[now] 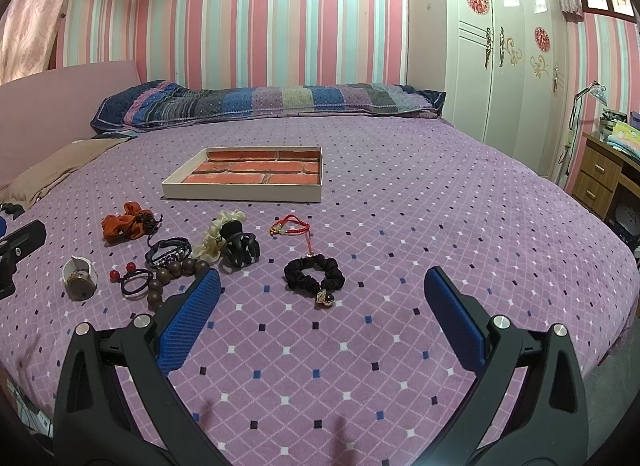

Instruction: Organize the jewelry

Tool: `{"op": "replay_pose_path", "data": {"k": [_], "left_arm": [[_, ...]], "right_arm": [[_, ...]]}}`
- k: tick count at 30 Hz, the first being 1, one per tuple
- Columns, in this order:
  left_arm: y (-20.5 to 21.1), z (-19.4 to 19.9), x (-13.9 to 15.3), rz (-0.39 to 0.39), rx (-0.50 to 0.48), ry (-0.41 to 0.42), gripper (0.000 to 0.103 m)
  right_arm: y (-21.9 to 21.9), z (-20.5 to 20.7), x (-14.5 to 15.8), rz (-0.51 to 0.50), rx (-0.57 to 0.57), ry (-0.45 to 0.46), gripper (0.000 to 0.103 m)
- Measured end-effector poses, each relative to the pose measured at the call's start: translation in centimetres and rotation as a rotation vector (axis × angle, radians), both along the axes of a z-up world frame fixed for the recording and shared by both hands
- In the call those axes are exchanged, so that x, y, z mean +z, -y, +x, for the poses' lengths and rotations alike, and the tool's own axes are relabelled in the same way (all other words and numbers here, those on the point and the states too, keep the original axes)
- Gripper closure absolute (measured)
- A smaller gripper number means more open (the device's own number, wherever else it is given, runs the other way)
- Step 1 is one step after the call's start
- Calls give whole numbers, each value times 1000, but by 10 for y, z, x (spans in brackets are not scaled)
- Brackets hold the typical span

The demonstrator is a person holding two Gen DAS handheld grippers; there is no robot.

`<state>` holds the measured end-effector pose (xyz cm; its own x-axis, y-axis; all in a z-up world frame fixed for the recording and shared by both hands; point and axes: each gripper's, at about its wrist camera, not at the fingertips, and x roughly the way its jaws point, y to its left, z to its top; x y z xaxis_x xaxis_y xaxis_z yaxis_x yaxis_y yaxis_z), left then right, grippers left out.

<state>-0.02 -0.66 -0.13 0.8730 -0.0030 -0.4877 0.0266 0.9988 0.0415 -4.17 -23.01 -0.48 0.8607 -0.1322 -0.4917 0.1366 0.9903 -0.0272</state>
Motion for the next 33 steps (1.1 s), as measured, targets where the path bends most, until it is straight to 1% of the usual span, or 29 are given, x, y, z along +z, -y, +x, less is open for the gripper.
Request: {"op": "replay_pose_path", "data": {"k": [33], "left_arm": [[-5, 1, -5, -10, -7, -20, 4]], "right_arm": [[2, 6, -5, 4, 1, -16, 4]]}}
